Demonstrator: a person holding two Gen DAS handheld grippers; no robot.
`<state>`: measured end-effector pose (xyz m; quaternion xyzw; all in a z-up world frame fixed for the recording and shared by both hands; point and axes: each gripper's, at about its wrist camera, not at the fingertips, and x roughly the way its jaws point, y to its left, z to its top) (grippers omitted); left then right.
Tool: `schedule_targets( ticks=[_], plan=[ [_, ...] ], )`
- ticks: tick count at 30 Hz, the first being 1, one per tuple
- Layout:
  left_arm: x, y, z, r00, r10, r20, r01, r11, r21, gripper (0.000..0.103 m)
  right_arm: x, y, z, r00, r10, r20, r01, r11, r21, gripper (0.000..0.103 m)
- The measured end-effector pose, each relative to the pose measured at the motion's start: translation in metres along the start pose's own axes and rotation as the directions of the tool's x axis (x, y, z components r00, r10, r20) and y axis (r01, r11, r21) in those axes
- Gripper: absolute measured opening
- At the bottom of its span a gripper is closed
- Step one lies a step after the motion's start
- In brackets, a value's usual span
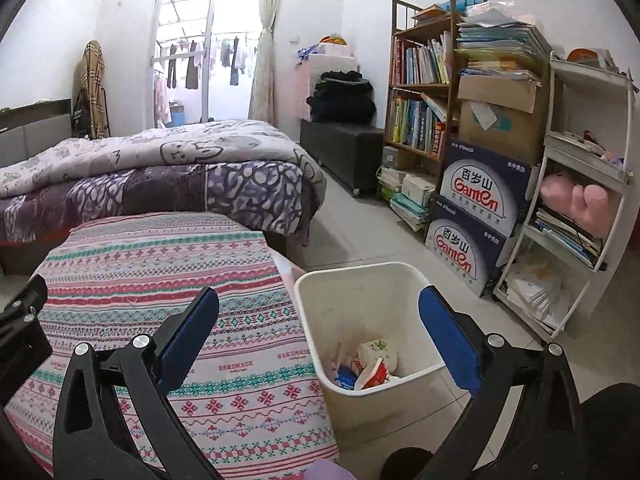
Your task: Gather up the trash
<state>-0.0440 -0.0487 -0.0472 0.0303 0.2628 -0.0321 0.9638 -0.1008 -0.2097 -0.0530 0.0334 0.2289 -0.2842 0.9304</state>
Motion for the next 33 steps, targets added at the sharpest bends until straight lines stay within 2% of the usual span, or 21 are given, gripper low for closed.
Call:
schedule_targets(
  ticks=[33],
  plan=[
    [-0.004,-0.012,-0.002,1.0,0.004,0.01,-0.004,0.999,0.034,0.096,0.002,-0.003,-0.001,1.0,0.01,-0.024,-0.01,1.0,0.013,0.096]
  ],
)
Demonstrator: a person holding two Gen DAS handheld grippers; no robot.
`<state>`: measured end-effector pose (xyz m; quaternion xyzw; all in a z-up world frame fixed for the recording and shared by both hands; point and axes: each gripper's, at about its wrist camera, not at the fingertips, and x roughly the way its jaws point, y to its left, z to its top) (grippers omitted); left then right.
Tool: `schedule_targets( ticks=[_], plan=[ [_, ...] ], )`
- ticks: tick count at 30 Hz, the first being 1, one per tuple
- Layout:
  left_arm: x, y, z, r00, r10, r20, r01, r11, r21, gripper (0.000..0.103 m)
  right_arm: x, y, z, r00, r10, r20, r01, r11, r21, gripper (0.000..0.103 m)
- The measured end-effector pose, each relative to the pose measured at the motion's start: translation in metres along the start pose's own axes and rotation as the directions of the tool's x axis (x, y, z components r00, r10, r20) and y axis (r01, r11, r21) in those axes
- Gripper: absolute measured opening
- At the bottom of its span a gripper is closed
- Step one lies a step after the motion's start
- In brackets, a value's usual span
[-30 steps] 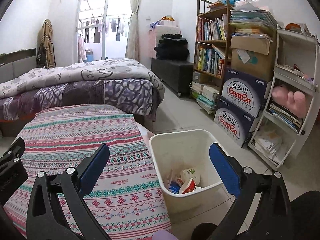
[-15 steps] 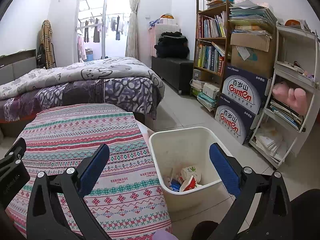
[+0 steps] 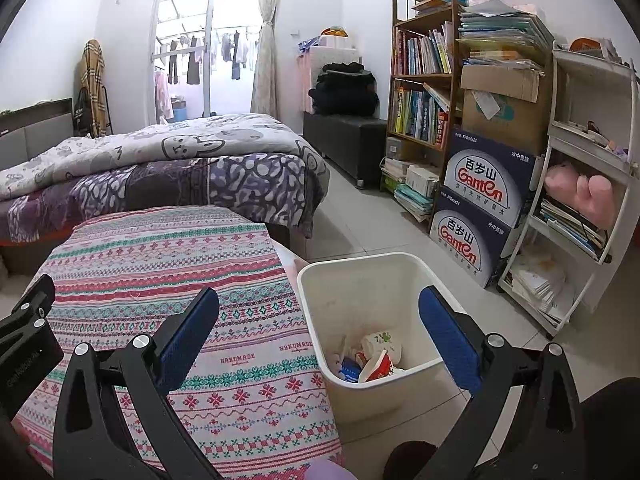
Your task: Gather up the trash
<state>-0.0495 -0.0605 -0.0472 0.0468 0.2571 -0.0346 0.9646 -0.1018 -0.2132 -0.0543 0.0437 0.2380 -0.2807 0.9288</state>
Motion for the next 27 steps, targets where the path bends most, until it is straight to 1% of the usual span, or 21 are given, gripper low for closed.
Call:
schedule_targets(
  ticks=[8,15,20,27],
  plan=[
    [0.0016,-0.0003,0.0006,1.0,0.002,-0.005,-0.002,1.0,0.001,0.096,0.0016,-0.0009,-0.002,1.0,0.002,-0.006,-0.002,1.0,0.003,0.096],
    [0.0006,-0.0039,-0.0026,1.0,-0.017,0.021,0.016,0.999,0.031,0.095,0.0015,-0.0006,-0.002,1.0,0.001,-0.008,-0.001,1.0,0.002,0.096],
    [0.0004,-0.0058,-0.0032,0.999,-0.039,0.023,0.038,0.999,0.036,0.094,0.002,-0.0016,-0.0027,1.0,0.001,-0.008,-0.001,1.0,0.003,0.096],
    [0.0003,-0.0068,-0.0031,0.999,-0.039,0.024,0.038,0.998,0.041,0.094,0.0025,-0.0033,-0.0036,1.0,0.0,-0.007,0.0,1.0,0.004,0.096]
  ],
)
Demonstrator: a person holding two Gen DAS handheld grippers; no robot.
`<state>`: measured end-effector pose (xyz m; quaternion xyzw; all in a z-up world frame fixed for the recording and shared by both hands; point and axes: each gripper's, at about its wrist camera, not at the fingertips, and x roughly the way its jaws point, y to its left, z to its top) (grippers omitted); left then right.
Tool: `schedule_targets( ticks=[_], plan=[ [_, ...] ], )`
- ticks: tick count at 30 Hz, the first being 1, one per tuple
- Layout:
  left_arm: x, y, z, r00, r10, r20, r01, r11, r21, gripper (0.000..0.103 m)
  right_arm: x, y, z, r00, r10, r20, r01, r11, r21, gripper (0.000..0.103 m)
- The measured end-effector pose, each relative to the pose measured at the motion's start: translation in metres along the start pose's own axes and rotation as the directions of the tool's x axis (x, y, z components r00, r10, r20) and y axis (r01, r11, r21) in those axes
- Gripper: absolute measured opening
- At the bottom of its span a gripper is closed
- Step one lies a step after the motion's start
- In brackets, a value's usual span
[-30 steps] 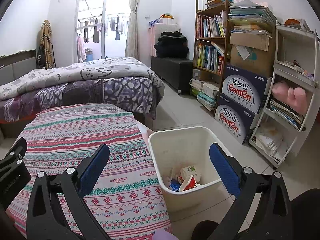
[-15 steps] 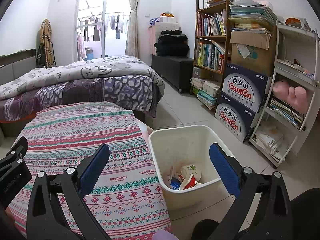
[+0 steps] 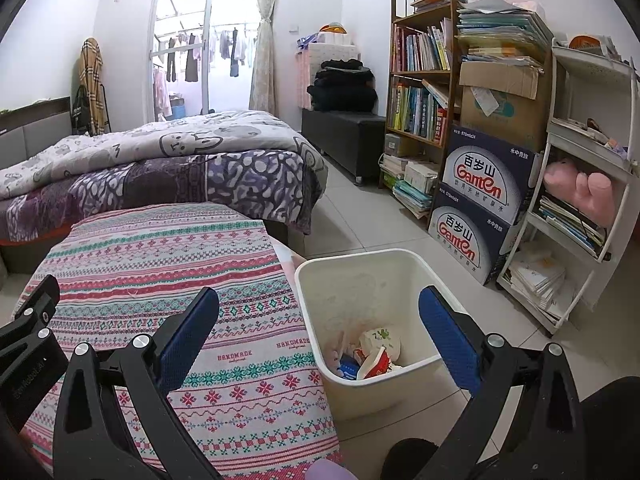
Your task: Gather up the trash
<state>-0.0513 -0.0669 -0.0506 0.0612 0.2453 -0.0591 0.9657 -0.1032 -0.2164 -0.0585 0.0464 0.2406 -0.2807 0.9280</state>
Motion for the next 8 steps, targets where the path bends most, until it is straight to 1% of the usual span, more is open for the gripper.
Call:
schedule_targets(
  ticks=[5,8],
  plan=[
    [0.0033,0.0,-0.0002,0.999,-0.024,-0.029,0.024,1.0,-0.007,0.095,-0.0002,-0.0022,0.0006,1.0,-0.001,0.001,0.001,1.0,0.0,0.096],
    [0.004,0.0007,-0.0006,0.999,-0.017,-0.034,0.017,1.0,-0.01,0.095,-0.0003,-0.0021,0.0006,1.0,-0.001,0.002,0.001,1.0,0.0,0.096]
  ],
)
